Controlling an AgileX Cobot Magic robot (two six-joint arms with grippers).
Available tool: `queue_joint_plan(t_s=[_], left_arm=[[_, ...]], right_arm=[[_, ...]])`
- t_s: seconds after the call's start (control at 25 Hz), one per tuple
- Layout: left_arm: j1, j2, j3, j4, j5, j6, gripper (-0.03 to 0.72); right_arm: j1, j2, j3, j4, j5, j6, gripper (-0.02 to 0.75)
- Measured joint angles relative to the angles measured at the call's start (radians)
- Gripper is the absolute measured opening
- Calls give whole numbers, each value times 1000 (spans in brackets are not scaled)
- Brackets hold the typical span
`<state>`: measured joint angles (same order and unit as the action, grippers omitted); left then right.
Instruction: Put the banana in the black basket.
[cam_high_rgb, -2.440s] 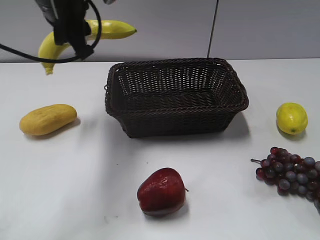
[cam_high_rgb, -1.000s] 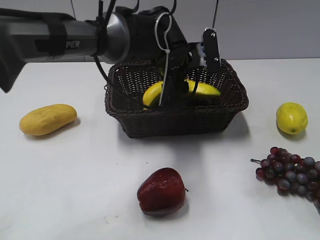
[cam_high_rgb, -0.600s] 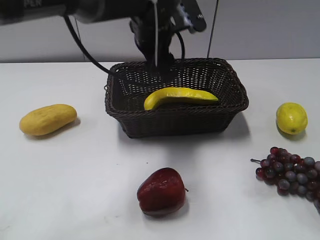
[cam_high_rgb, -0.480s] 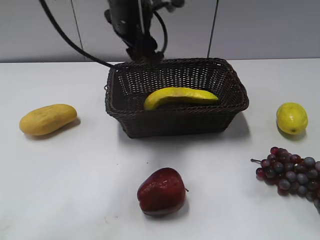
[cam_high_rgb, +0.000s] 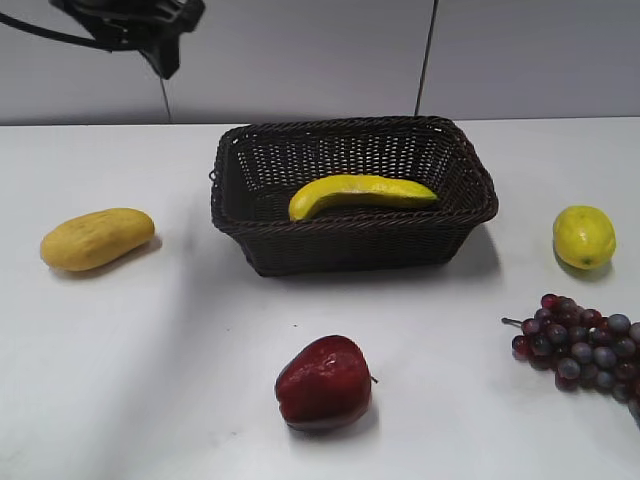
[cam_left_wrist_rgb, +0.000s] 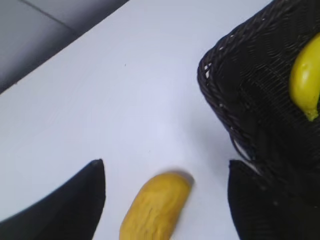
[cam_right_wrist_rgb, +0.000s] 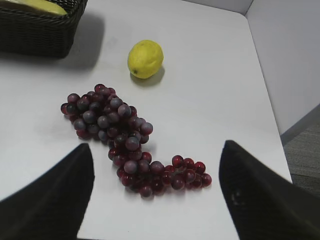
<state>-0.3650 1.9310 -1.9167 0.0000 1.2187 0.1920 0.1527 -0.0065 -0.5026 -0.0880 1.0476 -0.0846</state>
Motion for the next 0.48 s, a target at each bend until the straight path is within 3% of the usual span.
queue_joint_plan(t_s=[0.2,0.48], left_arm=[[150,-136,211,-21,-2,-5,566],[351,-406,623,-80,1,-6,564]], right_arm=[[0,0,0,0,0,0,593],[0,0,0,0,0,0,593]])
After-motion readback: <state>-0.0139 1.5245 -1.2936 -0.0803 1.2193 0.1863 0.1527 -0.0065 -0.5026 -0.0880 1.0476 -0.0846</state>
